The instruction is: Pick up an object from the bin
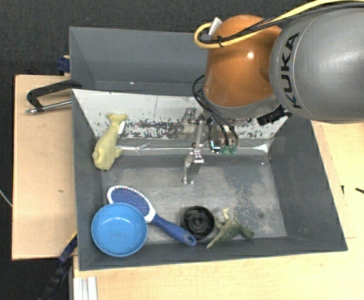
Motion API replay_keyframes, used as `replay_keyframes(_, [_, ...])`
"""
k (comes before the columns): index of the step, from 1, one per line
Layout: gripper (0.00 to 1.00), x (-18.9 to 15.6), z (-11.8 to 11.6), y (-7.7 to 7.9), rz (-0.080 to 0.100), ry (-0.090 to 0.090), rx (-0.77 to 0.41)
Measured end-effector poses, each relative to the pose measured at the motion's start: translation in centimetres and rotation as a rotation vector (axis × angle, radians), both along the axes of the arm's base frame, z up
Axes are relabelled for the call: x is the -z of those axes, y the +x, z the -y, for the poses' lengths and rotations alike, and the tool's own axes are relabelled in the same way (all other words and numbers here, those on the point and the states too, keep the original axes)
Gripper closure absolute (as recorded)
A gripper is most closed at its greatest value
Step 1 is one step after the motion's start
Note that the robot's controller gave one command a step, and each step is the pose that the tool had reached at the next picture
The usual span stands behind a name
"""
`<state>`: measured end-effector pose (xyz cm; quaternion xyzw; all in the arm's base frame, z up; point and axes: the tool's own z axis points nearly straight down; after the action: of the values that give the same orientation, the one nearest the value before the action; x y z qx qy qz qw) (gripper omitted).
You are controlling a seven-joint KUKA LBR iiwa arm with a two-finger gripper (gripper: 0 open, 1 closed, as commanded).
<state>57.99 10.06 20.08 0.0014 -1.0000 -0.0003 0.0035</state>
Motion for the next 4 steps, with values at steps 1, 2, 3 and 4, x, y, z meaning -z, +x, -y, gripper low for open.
replay_keyframes(1, [0.00,4.5,2.4,-9.1,0.000,0.000,-0.238])
replay_keyframes(2, [0.00,12.6,8.0,-7.8,0.031,0.001,-0.402])
replay_keyframes(3, [0.00,10.2,0.5,-8.2,0.015,0.005,-0.542])
replay_keyframes(4, [0.00,12.2,4.2,-8.7,0.012,0.003,-0.916])
